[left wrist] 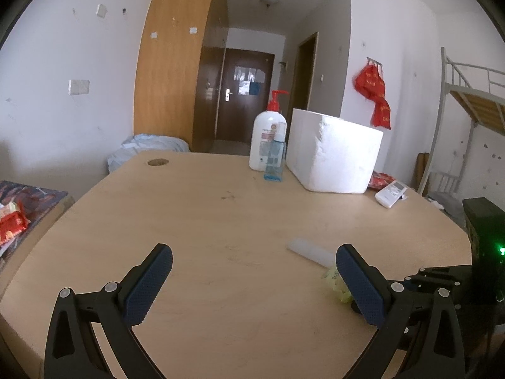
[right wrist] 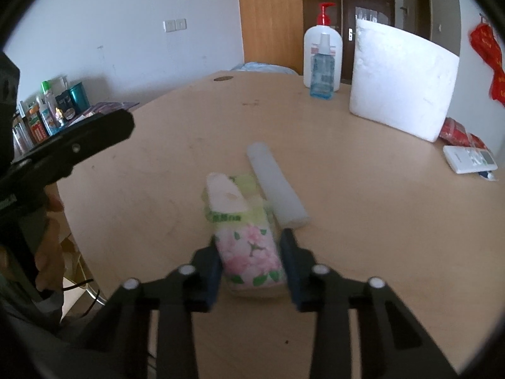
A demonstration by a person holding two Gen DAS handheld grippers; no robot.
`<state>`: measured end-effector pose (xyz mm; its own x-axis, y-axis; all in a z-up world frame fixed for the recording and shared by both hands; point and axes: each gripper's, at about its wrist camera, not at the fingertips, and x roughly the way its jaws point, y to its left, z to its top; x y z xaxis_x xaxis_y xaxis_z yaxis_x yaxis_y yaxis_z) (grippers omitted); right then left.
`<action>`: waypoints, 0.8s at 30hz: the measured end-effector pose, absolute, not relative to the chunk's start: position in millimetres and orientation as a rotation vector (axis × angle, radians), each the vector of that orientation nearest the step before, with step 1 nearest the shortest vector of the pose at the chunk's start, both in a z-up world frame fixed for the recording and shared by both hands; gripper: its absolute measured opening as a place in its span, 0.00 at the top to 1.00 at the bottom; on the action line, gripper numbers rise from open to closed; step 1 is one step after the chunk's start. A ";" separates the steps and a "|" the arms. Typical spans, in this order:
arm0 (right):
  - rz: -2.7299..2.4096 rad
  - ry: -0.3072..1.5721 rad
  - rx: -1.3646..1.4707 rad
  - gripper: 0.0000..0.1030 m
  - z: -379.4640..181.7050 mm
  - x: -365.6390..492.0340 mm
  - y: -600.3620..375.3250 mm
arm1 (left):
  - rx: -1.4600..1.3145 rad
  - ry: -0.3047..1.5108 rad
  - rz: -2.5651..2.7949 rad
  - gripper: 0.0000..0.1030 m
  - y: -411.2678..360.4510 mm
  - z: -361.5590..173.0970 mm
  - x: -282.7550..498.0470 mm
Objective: Organize soft objects
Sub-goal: 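Lift the floral tissue pack with the right tool while the left tool grasps the white roll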
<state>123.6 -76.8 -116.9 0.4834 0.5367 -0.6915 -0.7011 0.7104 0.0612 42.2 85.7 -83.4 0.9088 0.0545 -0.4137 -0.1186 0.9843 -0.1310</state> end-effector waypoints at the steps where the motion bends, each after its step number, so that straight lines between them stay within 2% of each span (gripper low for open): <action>1: 0.763 0.745 -0.236 0.65 -115.6 123.7 -78.8 | -0.155 0.427 0.082 0.00 85.7 -84.3 43.7; 24: 0.628 0.671 -0.075 0.66 -90.6 131.3 -150.1 | -0.164 0.529 0.043 0.00 31.9 -85.2 85.1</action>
<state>131.3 -150.1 -90.6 0.6066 0.5192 -0.6021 -0.5662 0.8137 0.1313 85.1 31.9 -85.2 0.8629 -0.0010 -0.5053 -0.0834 0.9860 -0.1444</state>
